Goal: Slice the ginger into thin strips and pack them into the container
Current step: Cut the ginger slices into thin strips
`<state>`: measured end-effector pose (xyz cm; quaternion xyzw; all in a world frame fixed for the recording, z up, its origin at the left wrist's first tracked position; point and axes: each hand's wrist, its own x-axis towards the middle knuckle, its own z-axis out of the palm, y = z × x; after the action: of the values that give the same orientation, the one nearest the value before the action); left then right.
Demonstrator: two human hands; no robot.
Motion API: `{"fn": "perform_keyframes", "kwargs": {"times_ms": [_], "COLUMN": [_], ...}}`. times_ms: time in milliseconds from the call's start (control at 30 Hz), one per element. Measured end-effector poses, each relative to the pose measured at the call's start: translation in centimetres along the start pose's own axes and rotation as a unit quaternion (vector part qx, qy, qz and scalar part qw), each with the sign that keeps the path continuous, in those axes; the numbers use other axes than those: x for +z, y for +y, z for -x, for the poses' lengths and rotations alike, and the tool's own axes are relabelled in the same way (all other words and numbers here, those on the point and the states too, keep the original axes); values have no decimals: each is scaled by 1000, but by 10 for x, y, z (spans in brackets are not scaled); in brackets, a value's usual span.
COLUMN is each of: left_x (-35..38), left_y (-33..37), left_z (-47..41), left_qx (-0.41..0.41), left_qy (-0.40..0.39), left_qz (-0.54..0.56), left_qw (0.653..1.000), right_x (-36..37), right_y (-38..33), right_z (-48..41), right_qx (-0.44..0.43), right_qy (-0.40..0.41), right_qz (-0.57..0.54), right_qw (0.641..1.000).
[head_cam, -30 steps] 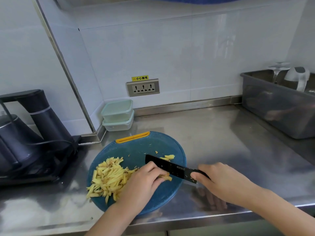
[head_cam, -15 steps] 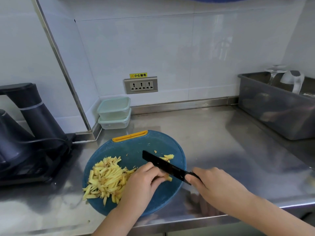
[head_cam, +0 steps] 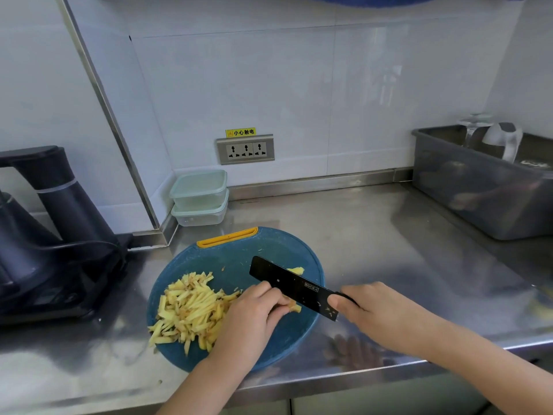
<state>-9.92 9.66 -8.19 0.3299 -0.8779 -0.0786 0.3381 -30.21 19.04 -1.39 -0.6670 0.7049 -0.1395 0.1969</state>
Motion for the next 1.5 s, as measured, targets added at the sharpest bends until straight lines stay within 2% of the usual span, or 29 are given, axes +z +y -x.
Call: {"fn": "perform_keyframes", "kwargs": {"times_ms": [200,333,467,633,767,900,967,1100,1233,1333,1500], "left_x": [-1,-1,-1,0,-1,-1,-2,-3,-4,-4,-3], "left_y": [0,0,0,-2,0,0,0,1,3,3,3], "left_z": [1,0,-1,-1,-1,-1,0,1,0,-1,1], "left_qx": [1,-8,-13,-21,-19,-19,-21,-27,-25,-19,0], "left_qy": [-11,-14,-13,-11,-13,-13,-12,-15,-13,-9,-3], "left_qz": [0,18,25,20,20,20,22,32,38,38,24], "left_qw": [1000,1000,1000,1000,1000,1000,999,999,999,999,1000], "right_x": [2,-1,-12,-8,0,12,14,15,12,-2,-8], "right_y": [1,3,4,7,-9,-16,-17,-17,-10,-6,-10], "right_z": [1,-7,-16,-24,-35,-41,-38,-31,-26,-20,-18], "right_qx": [2,29,55,69,22,-8,9,84,113,88,47], "right_qy": [-14,-48,-112,-143,-102,-63,-56,-77,-68,-53,-72], "right_qz": [15,-18,-103,-130,-44,-22,-42,-156,-200,-193,-156], "right_qw": [1000,998,987,979,994,998,998,981,971,976,984]}}
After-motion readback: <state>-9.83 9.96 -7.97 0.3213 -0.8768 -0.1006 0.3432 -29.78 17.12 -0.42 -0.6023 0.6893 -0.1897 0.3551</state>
